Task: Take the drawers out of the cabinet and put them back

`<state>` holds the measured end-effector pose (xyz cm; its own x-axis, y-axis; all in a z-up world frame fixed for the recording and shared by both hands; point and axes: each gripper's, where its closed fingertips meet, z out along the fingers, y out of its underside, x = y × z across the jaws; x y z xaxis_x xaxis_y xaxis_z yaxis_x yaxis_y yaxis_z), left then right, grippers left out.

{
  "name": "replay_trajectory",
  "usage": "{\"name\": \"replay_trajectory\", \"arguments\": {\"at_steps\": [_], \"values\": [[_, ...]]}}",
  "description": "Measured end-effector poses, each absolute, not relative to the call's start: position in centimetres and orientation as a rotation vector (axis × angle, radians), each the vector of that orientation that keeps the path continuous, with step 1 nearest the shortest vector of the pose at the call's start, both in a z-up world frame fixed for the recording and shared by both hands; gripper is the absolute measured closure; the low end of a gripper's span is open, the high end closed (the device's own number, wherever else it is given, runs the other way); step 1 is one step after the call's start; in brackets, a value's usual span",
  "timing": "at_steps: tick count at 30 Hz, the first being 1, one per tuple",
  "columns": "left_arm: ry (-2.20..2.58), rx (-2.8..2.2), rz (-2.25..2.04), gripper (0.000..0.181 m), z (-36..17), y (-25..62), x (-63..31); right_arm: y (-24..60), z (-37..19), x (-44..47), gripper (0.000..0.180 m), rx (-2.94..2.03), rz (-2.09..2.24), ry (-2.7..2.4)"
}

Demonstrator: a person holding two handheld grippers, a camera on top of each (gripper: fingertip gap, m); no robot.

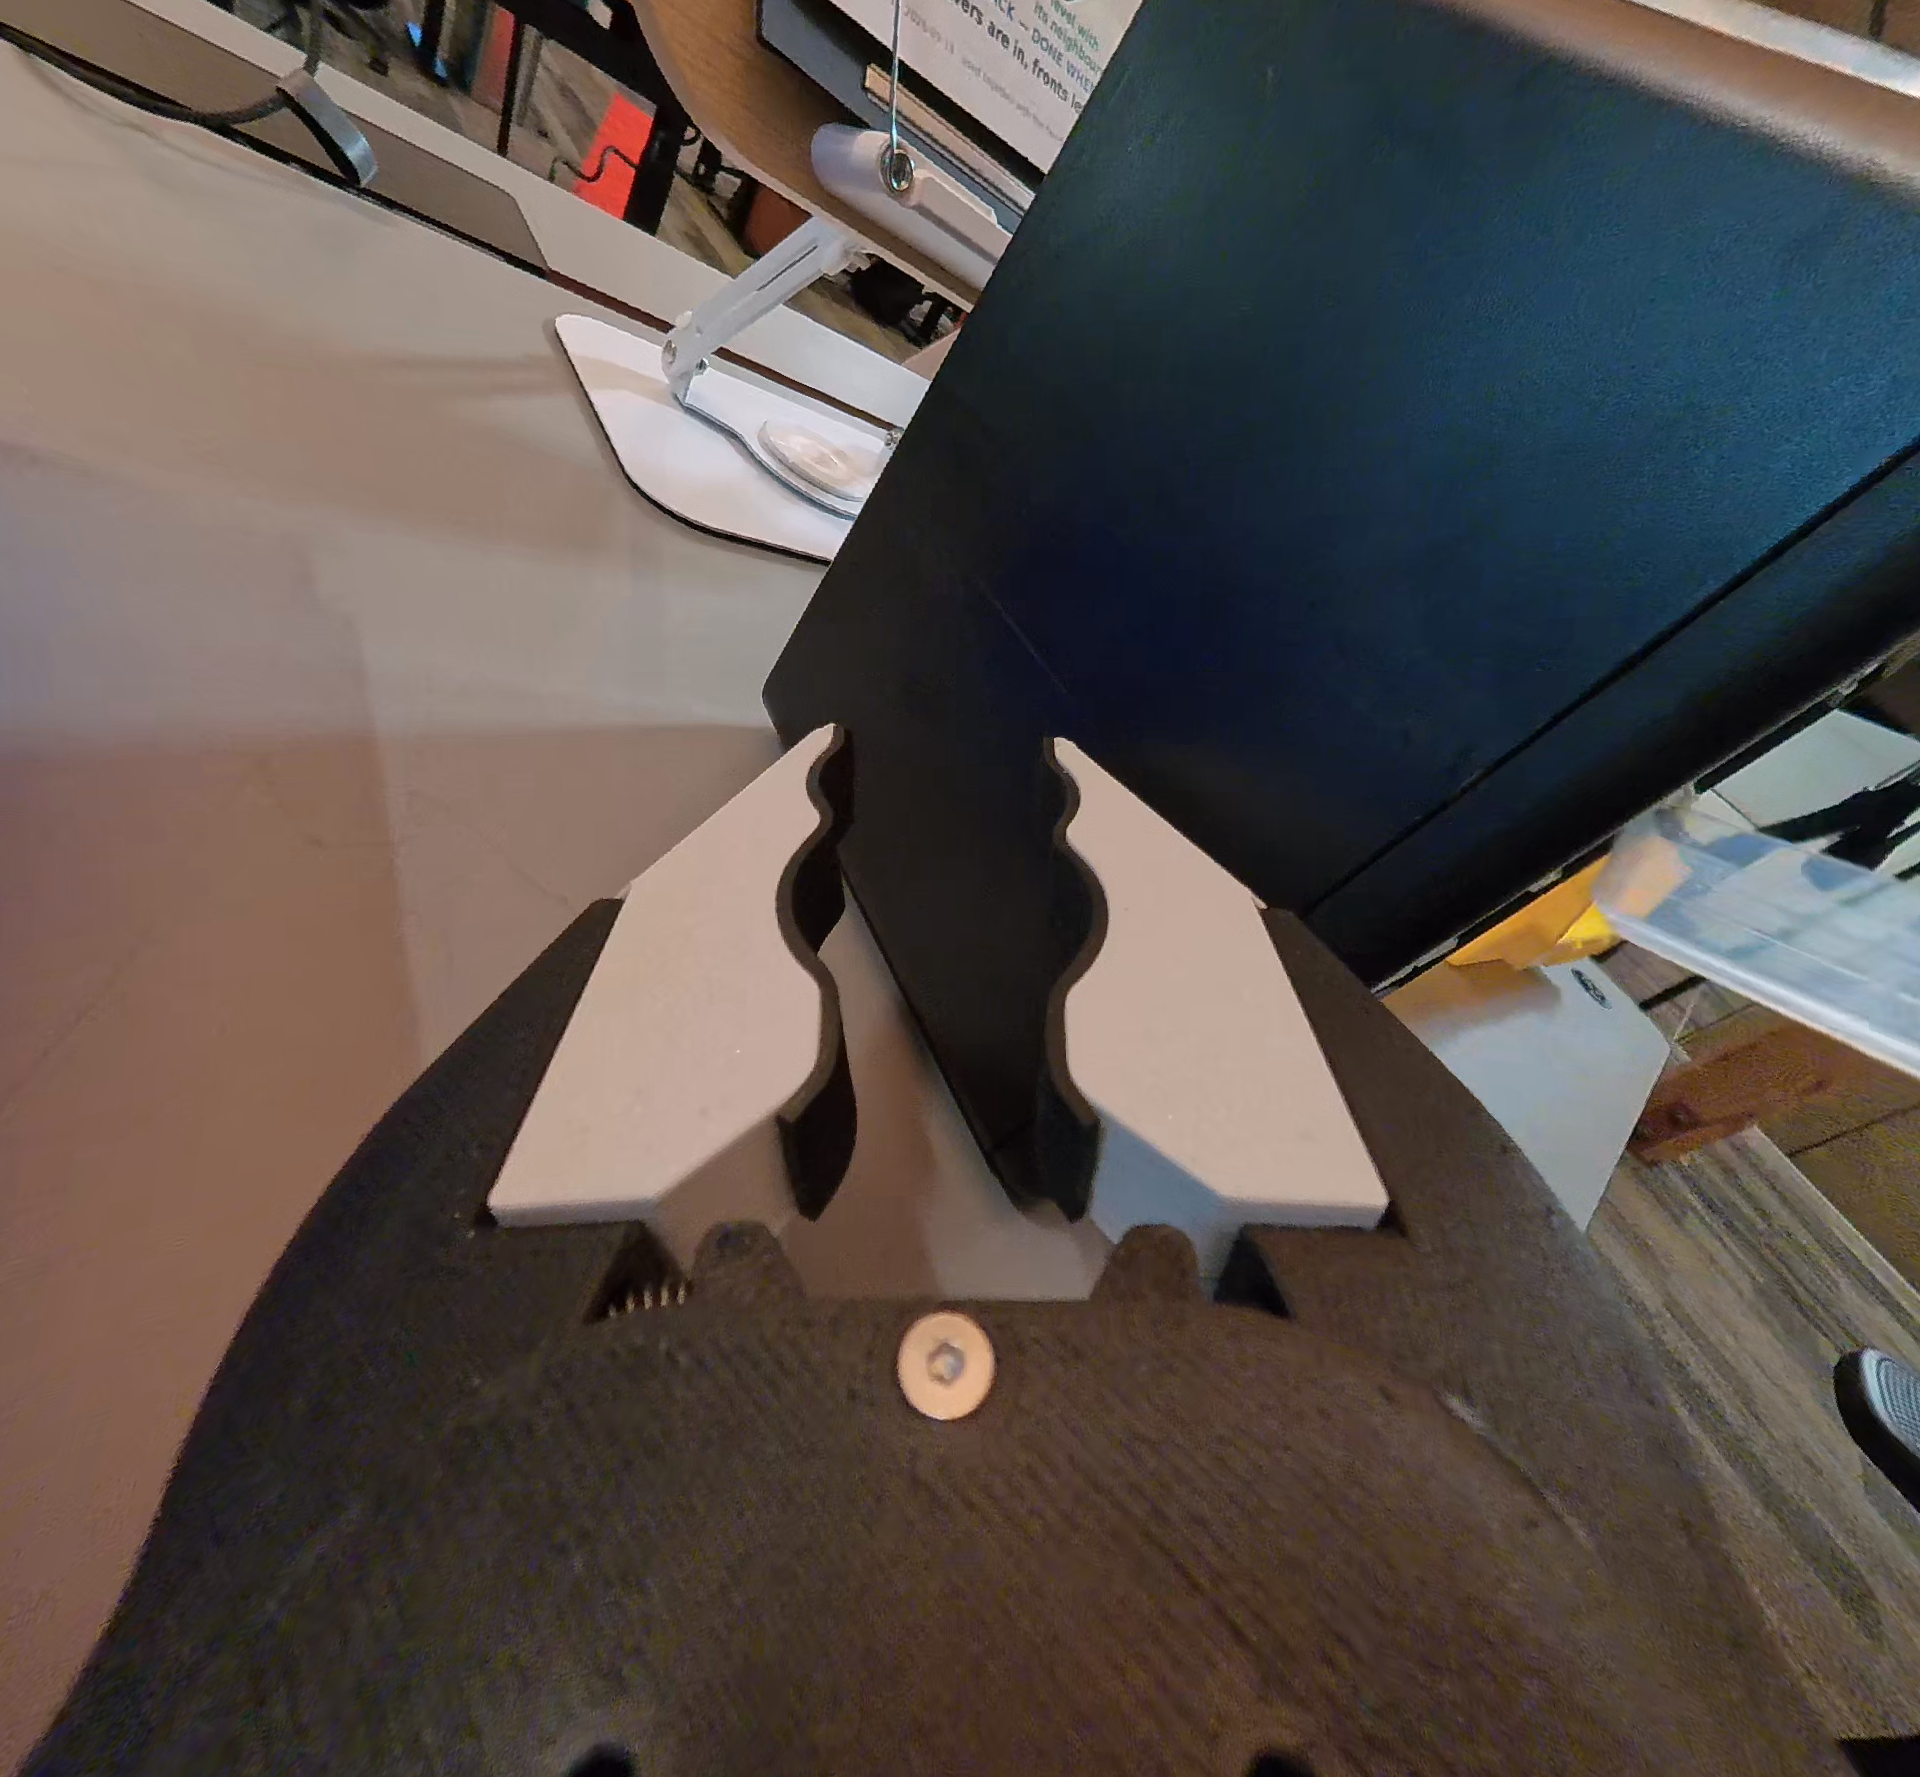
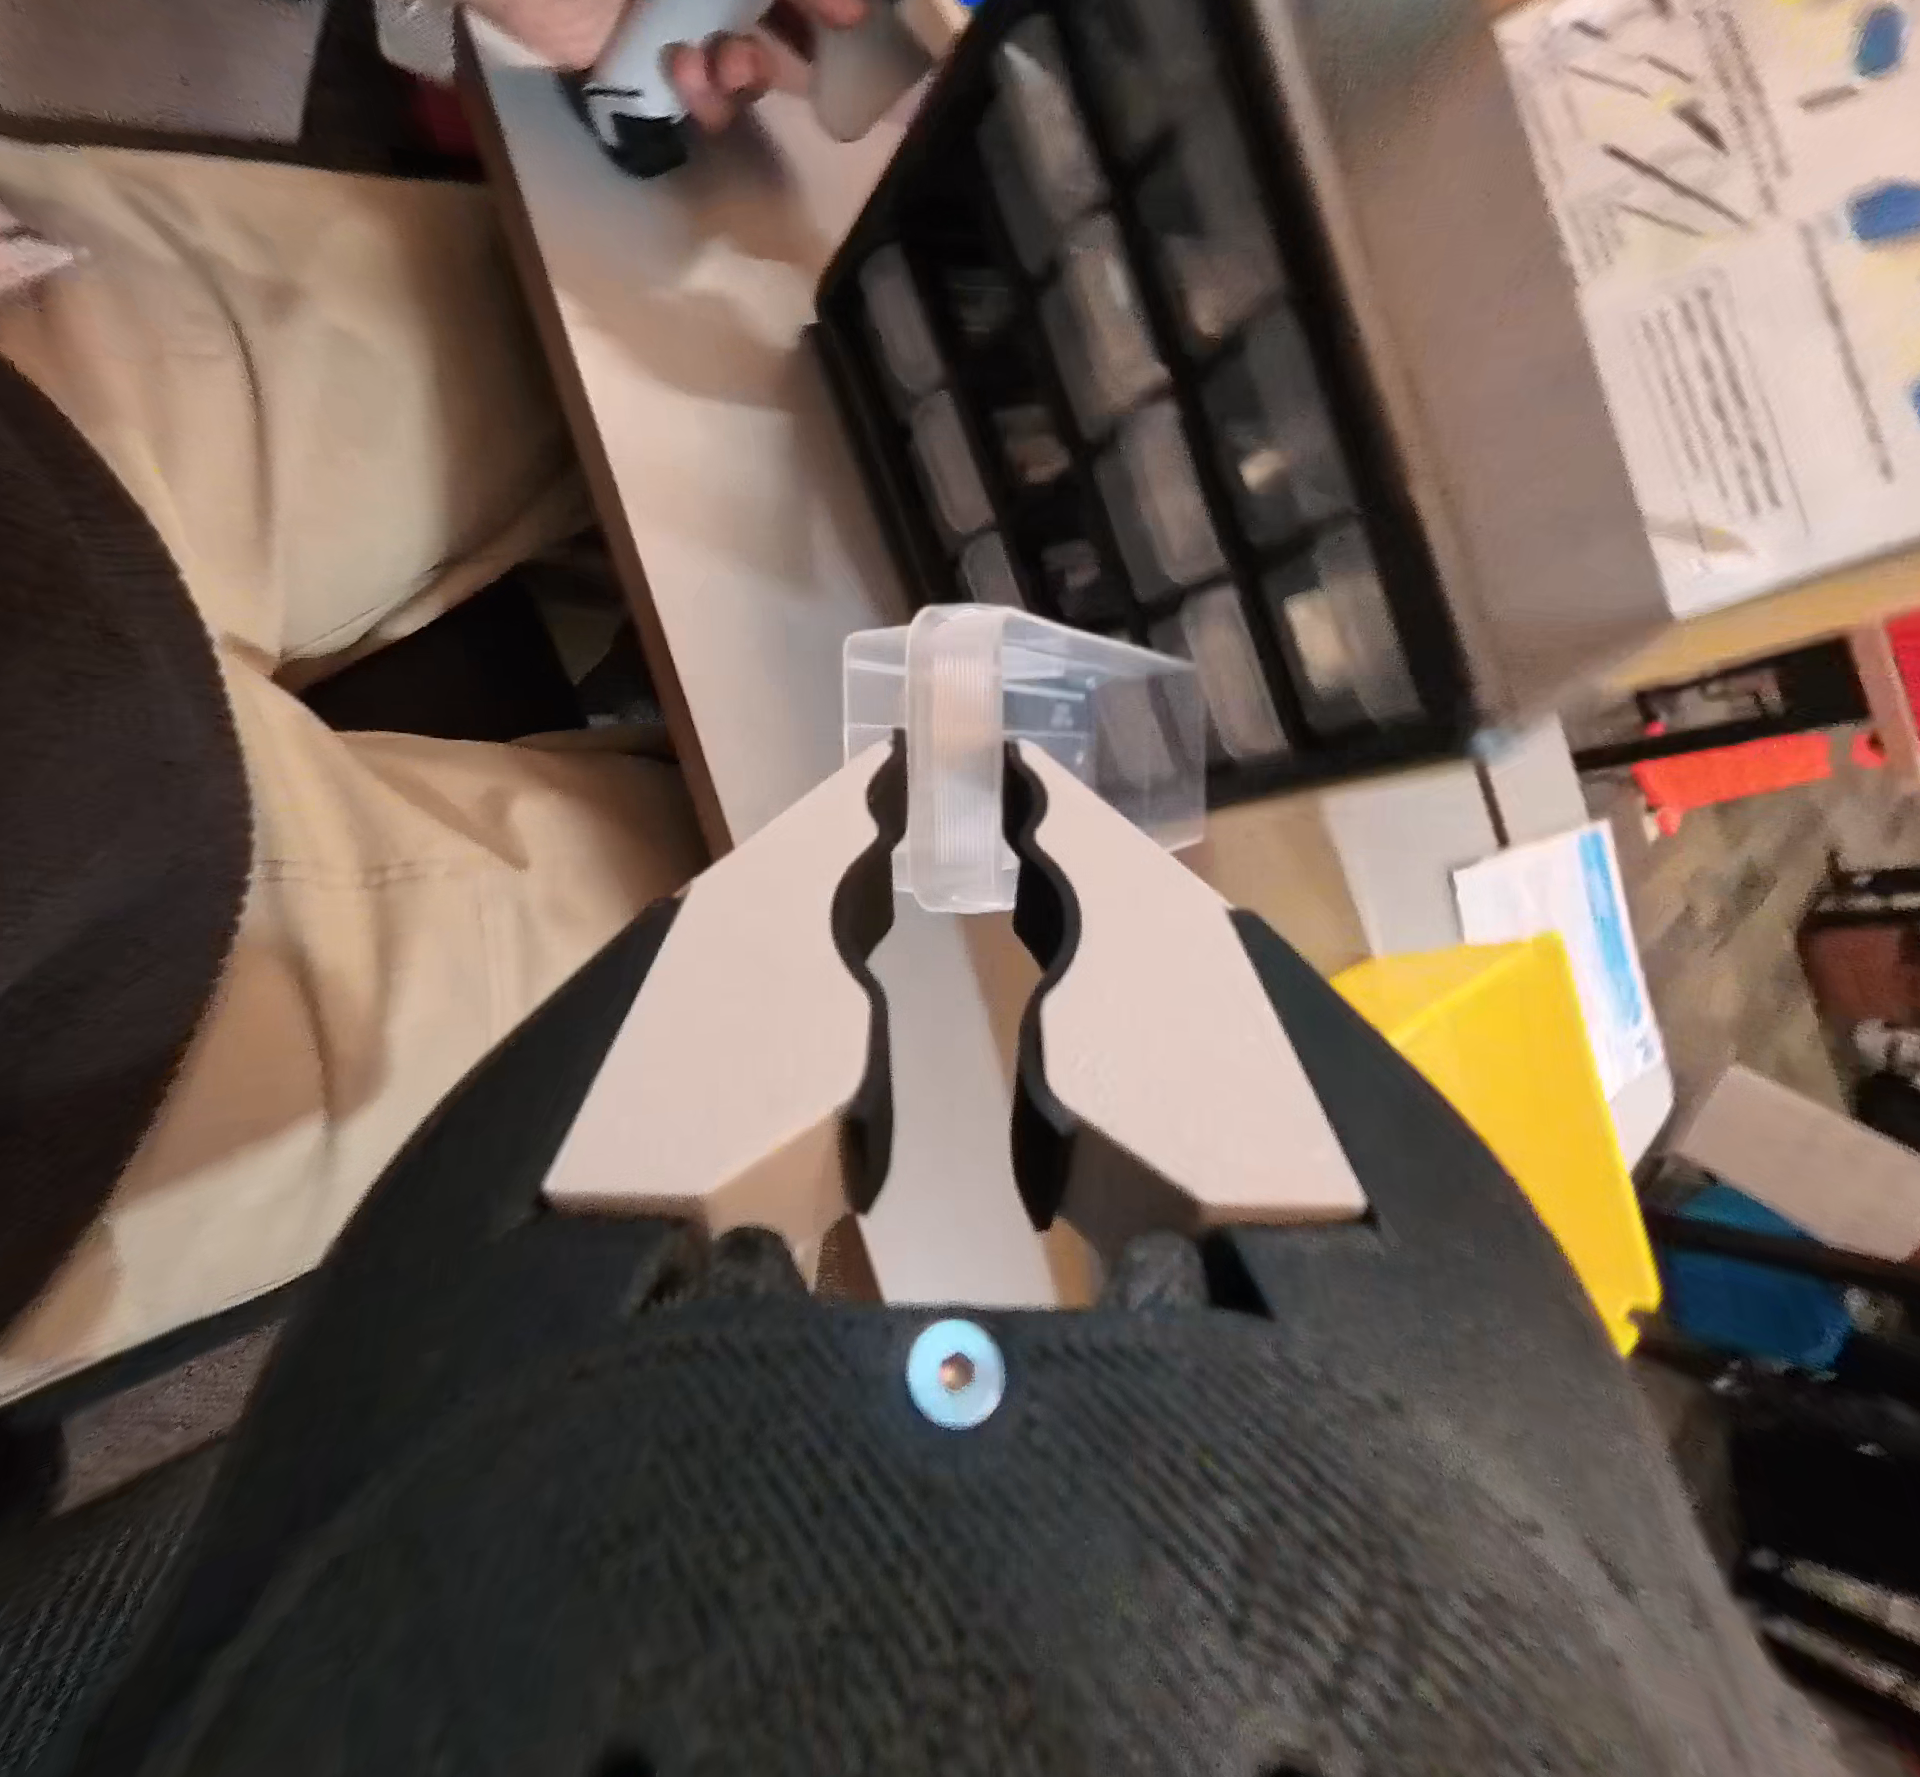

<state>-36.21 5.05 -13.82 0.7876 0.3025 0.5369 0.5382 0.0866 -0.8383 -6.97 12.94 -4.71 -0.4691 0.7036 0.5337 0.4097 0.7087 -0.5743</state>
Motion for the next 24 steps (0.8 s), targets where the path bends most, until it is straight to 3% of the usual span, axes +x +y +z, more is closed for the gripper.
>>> {"name": "replay_trajectory", "arguments": {"at_steps": [9, 16, 24], "values": [[-0.713, -1.516, -0.206, 0.149, -13.9, 5.2, -36.2, 25.8, 2.6, -2.4, 0.164, -1.177, 0.470, -1.670], [-0.700, -1.526, -0.197, 0.149, -13.9, 5.4, -35.6, 40.3, -7.4, -5.2, 0.163, -1.672, 0.132, -1.495], [-0.730, -1.509, -0.252, 0.149, -14.1, 5.3, -36.0, 44.5, -13.3, -12.9, 0.163, -1.816, 0.188, -1.431]]}}
